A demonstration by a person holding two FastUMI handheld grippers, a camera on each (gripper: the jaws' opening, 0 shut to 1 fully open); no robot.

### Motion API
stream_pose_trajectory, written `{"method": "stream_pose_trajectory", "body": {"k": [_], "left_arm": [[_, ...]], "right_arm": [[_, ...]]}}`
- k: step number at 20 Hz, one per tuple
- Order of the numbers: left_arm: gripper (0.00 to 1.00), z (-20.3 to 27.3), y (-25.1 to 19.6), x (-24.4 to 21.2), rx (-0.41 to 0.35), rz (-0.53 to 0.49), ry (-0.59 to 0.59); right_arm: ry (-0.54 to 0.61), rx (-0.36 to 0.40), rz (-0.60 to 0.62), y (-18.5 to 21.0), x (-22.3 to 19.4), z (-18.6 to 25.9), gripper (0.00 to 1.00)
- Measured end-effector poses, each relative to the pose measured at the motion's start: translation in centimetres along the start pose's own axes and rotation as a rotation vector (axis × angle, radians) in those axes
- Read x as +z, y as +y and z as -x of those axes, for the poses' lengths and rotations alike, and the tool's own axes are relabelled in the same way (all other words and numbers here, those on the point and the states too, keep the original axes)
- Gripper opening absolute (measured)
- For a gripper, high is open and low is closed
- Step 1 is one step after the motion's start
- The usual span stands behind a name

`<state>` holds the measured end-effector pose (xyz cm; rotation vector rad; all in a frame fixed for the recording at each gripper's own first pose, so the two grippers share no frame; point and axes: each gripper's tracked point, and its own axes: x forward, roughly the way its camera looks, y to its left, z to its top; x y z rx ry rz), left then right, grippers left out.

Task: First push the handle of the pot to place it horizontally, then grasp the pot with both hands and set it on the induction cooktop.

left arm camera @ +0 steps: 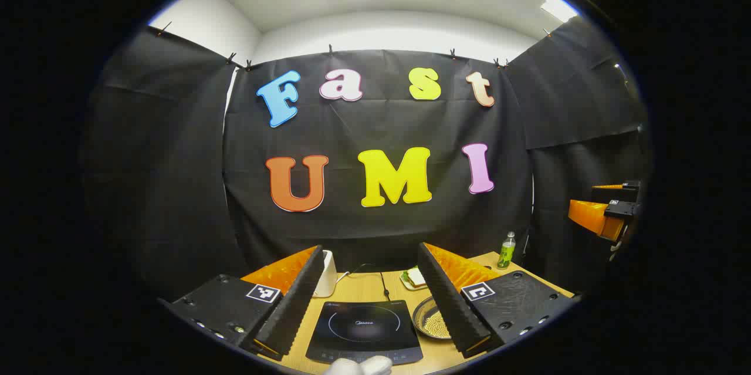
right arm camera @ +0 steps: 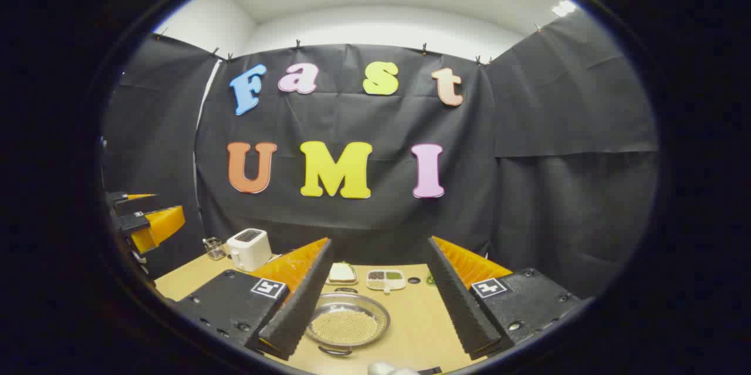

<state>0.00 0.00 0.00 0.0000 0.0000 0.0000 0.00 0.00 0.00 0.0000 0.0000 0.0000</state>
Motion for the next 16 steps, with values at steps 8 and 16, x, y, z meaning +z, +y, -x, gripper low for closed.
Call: {"method": "stream_pose_trajectory", "body": {"k": [8,16], "left_arm": [[0.96,0.5,0.6,-0.1,0.014,-0.002,-0.004],[0.96,0.4,1.1,-0.4,0.020,-0.001,-0.009]], "right_arm": [[-0.004,0.013,-0.009,0.3,0.2,-0.1,0.96],[-0.013,0.073,-0.038,2.0,0.8,0.1,0.63]]}}
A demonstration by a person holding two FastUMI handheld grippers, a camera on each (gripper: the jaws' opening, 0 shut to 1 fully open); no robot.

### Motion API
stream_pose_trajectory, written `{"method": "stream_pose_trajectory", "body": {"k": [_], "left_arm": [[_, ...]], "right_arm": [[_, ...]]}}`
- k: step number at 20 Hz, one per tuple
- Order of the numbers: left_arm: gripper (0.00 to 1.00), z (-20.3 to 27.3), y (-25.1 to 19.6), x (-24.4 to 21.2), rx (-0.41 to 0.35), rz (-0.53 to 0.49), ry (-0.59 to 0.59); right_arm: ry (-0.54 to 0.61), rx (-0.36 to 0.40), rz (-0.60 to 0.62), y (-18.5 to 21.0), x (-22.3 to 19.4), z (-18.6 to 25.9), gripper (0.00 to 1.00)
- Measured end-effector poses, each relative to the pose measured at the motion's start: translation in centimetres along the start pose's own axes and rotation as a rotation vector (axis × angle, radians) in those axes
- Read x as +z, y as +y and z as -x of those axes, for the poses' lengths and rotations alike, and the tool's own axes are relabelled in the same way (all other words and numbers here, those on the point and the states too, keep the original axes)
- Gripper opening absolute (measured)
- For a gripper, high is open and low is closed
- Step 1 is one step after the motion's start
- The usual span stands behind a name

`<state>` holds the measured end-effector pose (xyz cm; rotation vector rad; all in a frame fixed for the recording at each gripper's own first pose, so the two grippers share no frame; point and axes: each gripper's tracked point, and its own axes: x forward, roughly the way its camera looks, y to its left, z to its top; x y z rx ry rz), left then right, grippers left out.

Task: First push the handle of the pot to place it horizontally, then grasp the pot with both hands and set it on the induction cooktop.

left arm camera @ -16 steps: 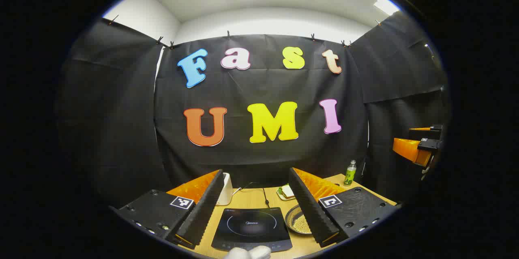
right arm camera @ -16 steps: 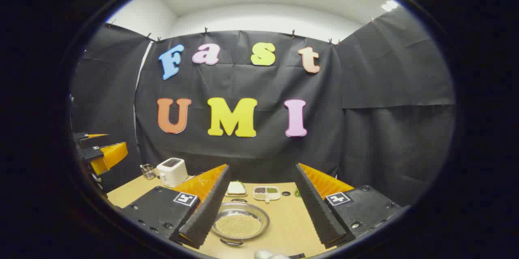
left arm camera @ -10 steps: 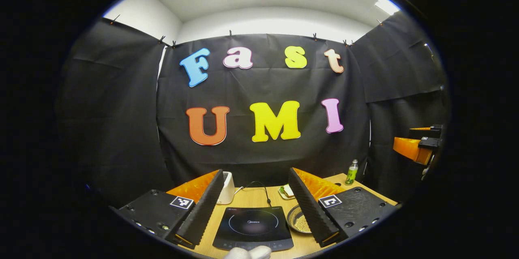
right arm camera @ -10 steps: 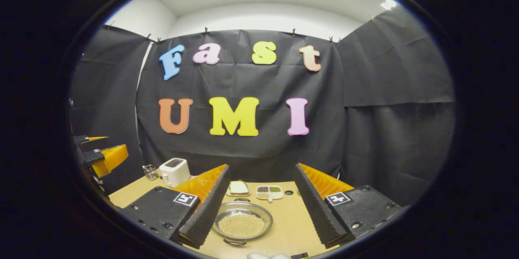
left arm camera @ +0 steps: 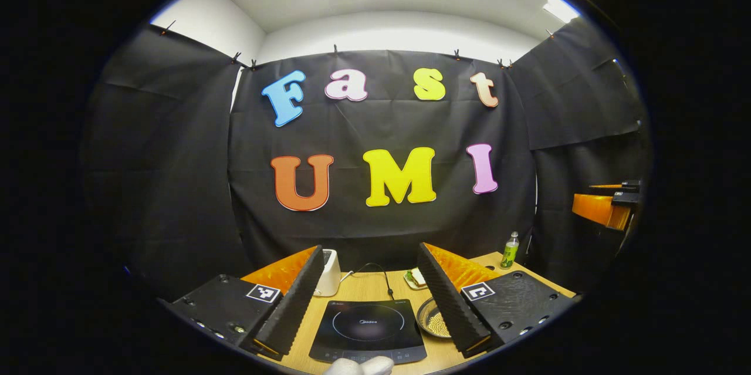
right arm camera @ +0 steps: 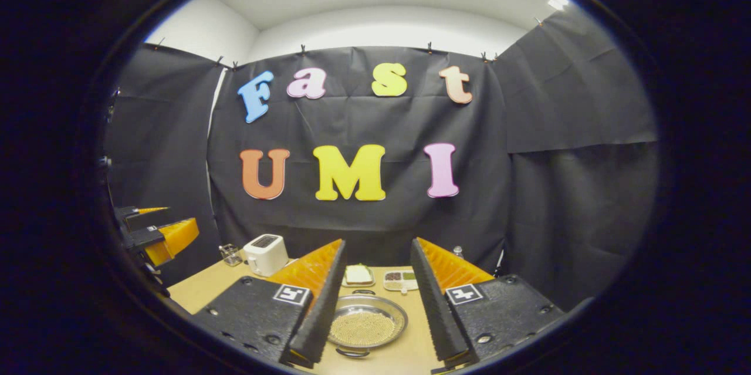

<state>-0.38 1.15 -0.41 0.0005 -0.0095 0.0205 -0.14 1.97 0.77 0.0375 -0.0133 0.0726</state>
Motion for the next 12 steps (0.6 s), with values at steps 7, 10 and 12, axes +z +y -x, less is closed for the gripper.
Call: {"method": "stream_pose_trajectory", "body": {"k": [7,10,12], "left_arm": [[0.96,-0.1,1.1,-2.0,0.041,0.010,0.043],[0.96,-0.2,1.5,-2.2,0.048,0.008,0.046],[0.96,-0.2,1.6,-2.4,0.052,0.007,0.048]], "right_arm": [[0.121,0.108,0.009,3.2,-4.3,-1.5,0.02],[0.210,0.163,-0.012,4.8,-7.8,-2.5,0.04],[0.271,0.187,-0.021,5.9,-10.4,-3.3,0.04]]}}
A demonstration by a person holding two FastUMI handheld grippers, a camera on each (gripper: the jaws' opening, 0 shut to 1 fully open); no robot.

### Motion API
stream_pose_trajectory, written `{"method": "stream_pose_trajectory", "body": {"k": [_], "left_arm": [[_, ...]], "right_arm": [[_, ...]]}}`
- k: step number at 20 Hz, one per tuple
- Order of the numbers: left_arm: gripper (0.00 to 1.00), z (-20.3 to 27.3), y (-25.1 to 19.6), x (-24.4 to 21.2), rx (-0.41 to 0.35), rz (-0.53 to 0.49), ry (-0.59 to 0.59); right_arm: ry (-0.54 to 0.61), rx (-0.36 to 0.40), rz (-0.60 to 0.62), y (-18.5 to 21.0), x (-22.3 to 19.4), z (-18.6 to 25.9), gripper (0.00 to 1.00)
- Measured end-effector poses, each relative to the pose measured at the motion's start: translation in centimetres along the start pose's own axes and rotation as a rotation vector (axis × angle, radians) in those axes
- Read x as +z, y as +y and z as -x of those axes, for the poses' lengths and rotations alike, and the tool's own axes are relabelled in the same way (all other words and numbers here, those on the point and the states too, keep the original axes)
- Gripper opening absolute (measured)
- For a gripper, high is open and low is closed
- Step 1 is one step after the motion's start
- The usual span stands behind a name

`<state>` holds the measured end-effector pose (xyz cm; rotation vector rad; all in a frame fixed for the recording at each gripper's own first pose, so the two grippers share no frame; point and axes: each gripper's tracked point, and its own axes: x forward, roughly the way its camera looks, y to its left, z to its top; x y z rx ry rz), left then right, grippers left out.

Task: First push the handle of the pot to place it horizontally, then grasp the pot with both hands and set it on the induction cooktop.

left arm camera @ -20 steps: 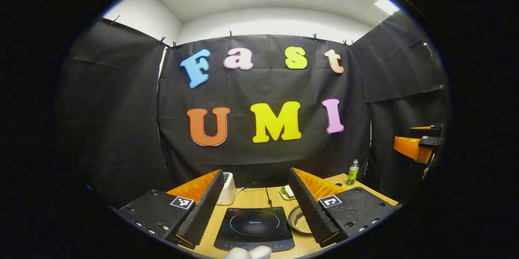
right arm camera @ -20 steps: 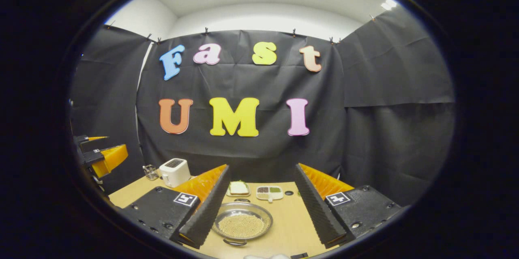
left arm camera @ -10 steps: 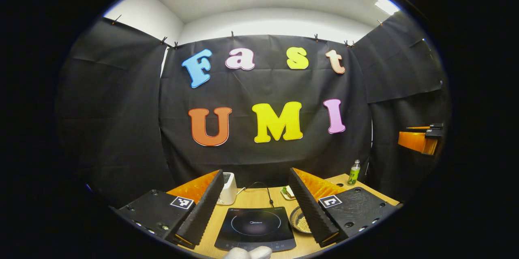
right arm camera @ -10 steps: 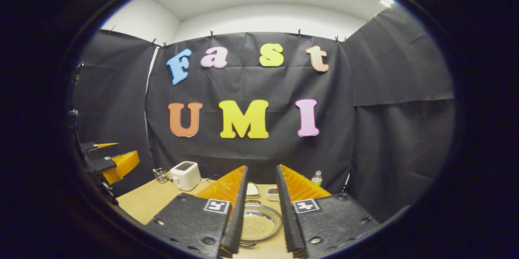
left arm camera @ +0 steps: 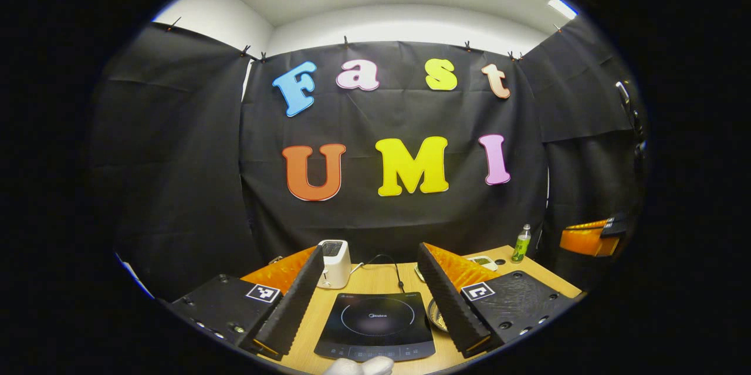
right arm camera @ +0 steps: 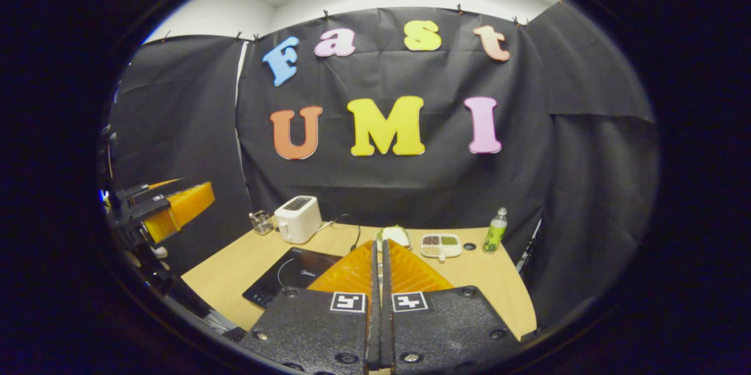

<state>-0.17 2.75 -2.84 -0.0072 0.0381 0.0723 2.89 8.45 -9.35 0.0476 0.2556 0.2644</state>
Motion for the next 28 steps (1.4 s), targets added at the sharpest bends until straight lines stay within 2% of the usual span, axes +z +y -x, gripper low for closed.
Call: {"method": "stream_pose_trajectory", "body": {"k": [1,2,10,14,17,19,22,23,24,26,28], "left_arm": [[0.96,0.1,0.0,-0.1,0.001,0.002,0.002],[0.96,0.0,-0.1,-0.4,-0.003,0.006,0.008],[0.96,-0.5,1.0,-1.6,0.025,0.005,0.045],[0.96,0.0,1.8,-2.2,0.052,0.018,0.062],[0.96,0.2,2.1,-3.2,0.057,0.009,0.092],[0.96,0.4,2.1,-3.7,0.062,0.015,0.103],[0.96,0.6,1.7,-4.6,0.064,0.029,0.130],[0.96,0.6,1.6,-4.7,0.060,0.031,0.137],[0.96,0.6,1.5,-4.8,0.061,0.032,0.141],[0.96,0.5,1.7,-4.9,0.064,0.029,0.144],[0.96,0.4,1.5,-5.2,0.062,0.034,0.153]], "right_arm": [[0.028,0.007,-0.001,0.3,-1.3,-0.7,0.01],[0.054,0.015,0.002,0.6,-2.3,-1.5,0.04],[0.289,0.090,0.047,4.2,-13.9,-6.4,0.04],[0.378,0.106,0.057,4.8,-18.9,-8.2,0.00],[0.478,0.103,0.029,4.7,-23.3,-9.4,0.04],[0.526,0.103,0.001,4.7,-25.3,-9.8,0.01],[0.581,0.086,0.001,4.1,-27.5,-10.5,0.04],[0.589,0.077,-0.014,3.9,-28.0,-10.6,0.00],[0.588,0.068,-0.029,3.7,-28.1,-10.8,0.04],[0.597,0.060,-0.032,3.4,-28.4,-11.0,0.00],[0.602,0.074,-0.040,3.6,-28.6,-11.2,0.04]]}}
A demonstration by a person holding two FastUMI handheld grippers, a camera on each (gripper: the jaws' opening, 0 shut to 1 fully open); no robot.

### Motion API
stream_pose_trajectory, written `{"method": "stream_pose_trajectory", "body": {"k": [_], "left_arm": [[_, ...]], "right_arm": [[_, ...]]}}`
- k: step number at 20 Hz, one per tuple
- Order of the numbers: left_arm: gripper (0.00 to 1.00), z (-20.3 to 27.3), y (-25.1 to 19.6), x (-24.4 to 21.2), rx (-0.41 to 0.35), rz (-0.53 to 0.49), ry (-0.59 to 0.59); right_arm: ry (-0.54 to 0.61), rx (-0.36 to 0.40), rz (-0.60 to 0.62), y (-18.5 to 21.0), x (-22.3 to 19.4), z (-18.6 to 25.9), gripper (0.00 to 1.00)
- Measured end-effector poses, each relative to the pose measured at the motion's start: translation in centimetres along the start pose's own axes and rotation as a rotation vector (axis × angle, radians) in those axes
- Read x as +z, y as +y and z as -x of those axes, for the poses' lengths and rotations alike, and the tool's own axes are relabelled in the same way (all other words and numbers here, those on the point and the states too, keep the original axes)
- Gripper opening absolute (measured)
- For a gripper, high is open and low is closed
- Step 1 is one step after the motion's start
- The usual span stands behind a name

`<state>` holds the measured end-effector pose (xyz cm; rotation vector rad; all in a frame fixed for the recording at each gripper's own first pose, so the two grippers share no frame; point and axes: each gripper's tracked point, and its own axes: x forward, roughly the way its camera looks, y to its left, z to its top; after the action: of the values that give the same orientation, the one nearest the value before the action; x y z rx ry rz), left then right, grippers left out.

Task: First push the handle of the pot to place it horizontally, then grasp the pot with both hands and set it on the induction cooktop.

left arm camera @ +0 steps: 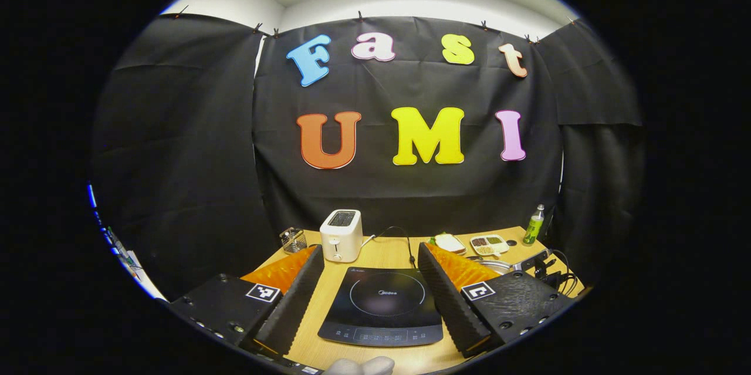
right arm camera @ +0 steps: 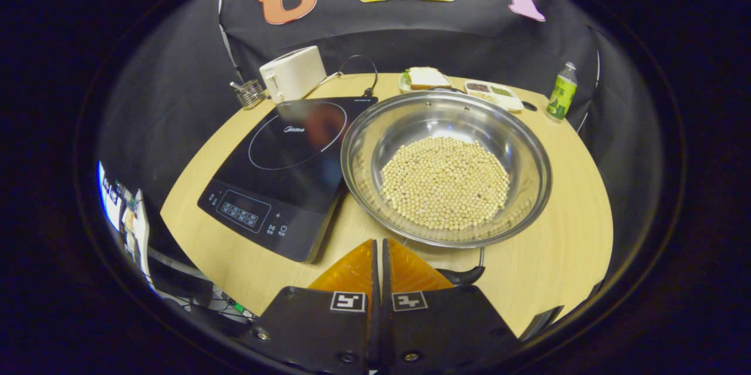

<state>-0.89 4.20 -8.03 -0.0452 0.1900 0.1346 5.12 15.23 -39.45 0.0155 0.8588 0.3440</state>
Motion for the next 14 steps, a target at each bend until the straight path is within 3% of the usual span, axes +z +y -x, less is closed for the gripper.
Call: {"method": "stream_pose_trajectory", "body": {"k": [1,14], "left_arm": [[0.96,0.0,-0.2,-0.1,-0.002,0.006,0.008],[0.96,-0.4,-1.5,-0.6,-0.023,0.032,0.033]], "right_arm": [[0.006,0.004,0.005,0.0,-0.2,0.0,0.00],[0.032,-0.024,-0.041,-3.7,-1.7,0.5,0.04]]}}
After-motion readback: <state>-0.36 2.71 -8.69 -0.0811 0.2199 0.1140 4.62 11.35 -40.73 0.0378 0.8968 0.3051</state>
